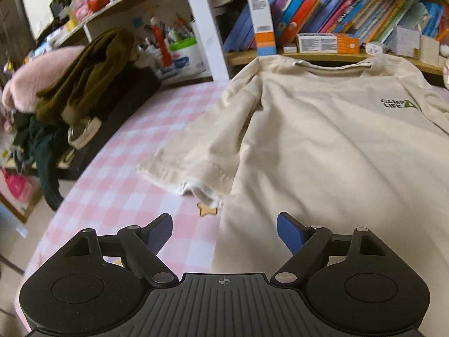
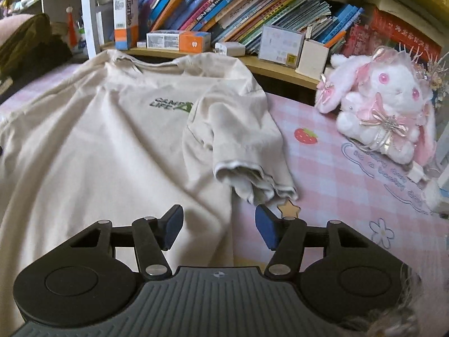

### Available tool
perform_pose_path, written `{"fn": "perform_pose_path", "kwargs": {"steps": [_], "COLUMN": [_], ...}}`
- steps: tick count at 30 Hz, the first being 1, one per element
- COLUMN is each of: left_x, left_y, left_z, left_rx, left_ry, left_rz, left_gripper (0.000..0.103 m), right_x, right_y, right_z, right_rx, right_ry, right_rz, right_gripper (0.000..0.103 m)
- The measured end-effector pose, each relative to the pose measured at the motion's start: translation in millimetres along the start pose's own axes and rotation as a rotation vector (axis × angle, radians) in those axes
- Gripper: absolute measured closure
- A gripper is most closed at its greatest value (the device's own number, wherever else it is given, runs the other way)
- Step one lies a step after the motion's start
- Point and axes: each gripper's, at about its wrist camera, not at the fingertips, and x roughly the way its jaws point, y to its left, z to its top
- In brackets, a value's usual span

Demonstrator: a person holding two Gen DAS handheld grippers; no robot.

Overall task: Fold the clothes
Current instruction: 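Lower the shirt flat onto the mat and open both grippers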

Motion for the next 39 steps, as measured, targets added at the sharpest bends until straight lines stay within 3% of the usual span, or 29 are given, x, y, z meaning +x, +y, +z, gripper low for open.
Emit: {"fn": "perform_pose_path", "kwargs": {"steps": [2,4,5,7,8,10,19,21,23,24,26,29,32,39], "left_x": [2.0,4.0,4.1,3.8,3.1,0.2,-11.3,-15.3,-24.7,-29.3,-42.6,-58.9,-56.0,-35.3], "left_y": [0.7,1.2,2.9,5.7,7.0,12.3,37.0,37.8,37.2,37.0,35.5,30.2,12.4,-19.8], "left_z": [-3.2,-6.5,-7.2,-7.0,-7.2,-9.5,-26.3,-23.7,-18.7,-16.2,-10.0,-0.5,2.9,-10.9], "left_rx": [-0.01,-0.02,-0.032,-0.055,-0.051,-0.05,-0.054,-0.048,-0.036,-0.03,-0.023,-0.039,-0.044,-0.019], "left_ry": [0.018,0.035,0.039,0.054,0.059,0.065,0.096,0.085,0.051,0.034,-0.026,-0.118,-0.106,-0.013], "left_rz": [-0.026,-0.053,-0.082,-0.104,-0.105,-0.107,-0.057,-0.053,-0.04,-0.033,-0.021,-0.091,-0.175,-0.262], "left_gripper": [0.024,0.05,0.07,0.096,0.098,0.1,0.099,0.09,0.089,0.088,0.085,0.077,0.077,0.077], "right_x": [-0.2,1.5,2.4,3.5,3.1,0.6,-18.5,-21.7,-26.6,-28.6,-32.0,-26.7,-12.5,9.8], "right_y": [0.5,1.5,1.9,1.0,0.9,5.8,28.1,24.4,14.6,6.9,-10.8,-42.3,-68.2,-111.5], "right_z": [-3.7,-6.4,-7.7,-9.5,-9.9,-11.0,-23.9,-22.4,-18.9,-16.3,-10.4,-7.0,-11.2,-32.4], "right_rx": [-0.002,0.0,0.001,0.019,0.028,0.023,0.009,0.026,0.06,0.089,0.155,0.323,0.517,0.941], "right_ry": [0.015,0.034,0.044,0.059,0.065,0.082,0.131,0.125,0.099,0.084,0.051,0.051,0.069,0.07], "right_rz": [0.007,0.003,0.001,0.026,0.048,0.076,0.195,0.21,0.206,0.207,0.209,0.24,0.286,0.332], "right_gripper": [0.048,0.055,0.059,0.075,0.08,0.096,0.096,0.093,0.081,0.071,0.066,0.057,0.046,0.041]}}
